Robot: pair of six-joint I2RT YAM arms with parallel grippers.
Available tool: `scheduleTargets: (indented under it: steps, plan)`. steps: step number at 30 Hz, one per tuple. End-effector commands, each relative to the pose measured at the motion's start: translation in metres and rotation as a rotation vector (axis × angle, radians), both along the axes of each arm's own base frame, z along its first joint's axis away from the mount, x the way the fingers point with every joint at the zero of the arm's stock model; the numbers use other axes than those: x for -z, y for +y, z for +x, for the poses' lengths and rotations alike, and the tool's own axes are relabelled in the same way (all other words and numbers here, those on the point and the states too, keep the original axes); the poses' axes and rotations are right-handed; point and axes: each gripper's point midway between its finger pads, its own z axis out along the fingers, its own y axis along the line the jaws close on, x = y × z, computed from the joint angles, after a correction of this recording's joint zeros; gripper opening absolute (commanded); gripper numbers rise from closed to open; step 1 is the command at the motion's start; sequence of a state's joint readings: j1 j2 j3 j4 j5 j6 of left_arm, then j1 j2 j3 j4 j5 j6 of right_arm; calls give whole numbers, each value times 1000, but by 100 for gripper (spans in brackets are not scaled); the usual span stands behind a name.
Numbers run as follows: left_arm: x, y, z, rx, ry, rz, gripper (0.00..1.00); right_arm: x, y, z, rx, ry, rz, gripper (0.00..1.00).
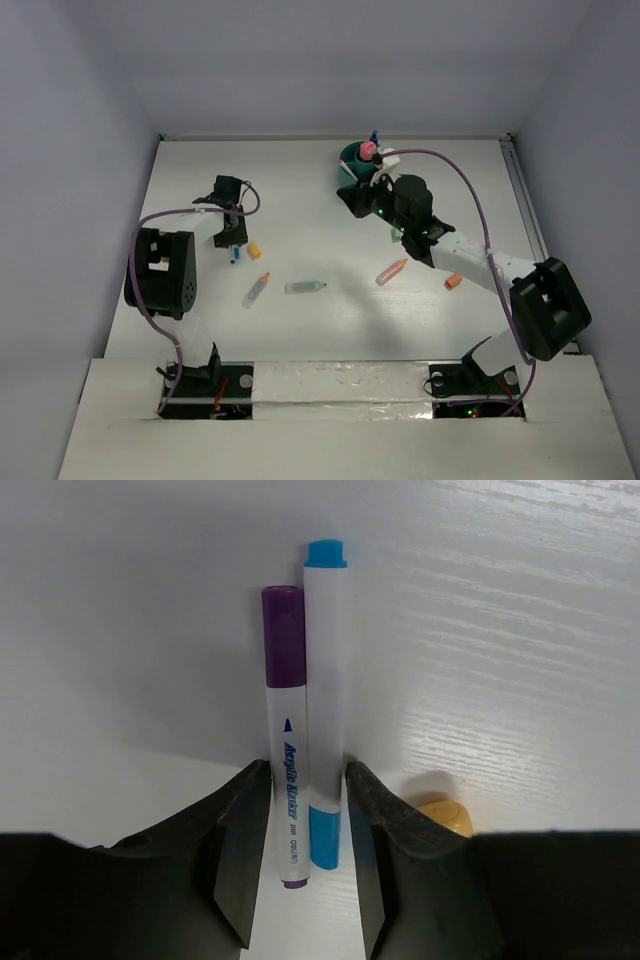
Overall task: Sort the stationery into containers
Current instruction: Pick up the pen from the center of the board.
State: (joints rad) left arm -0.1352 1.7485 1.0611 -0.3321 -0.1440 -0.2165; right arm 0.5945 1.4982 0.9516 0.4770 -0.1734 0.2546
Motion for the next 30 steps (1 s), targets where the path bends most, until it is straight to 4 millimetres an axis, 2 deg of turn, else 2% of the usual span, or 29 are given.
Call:
scheduleTargets:
  steps: [1,7,9,16,19,21,30]
  plan:
    - [-5,-1,7,5,-7,-15,33,-27,8,-7,-27,-49,33,12]
    - [-28,-6,13,15,-84,-46,51,-24,8,-4,-24,-45,20,12]
    - [-32,-5,15,10,-98,-59,53,-23,12,-6,-32,-44,18,12]
    - [-45,6,20,-27,-157,-67,50,-20,12,-3,-26,-40,6,12]
    - [-47,15,20,-59,-165,-44,44,-19,16,-5,-32,-40,2,12]
    - [-42,19,17,-70,-146,-22,40,-19,16,-5,-32,-39,3,12]
    - [-25,18,17,-60,-98,-39,39,-22,16,-6,-37,-41,5,12]
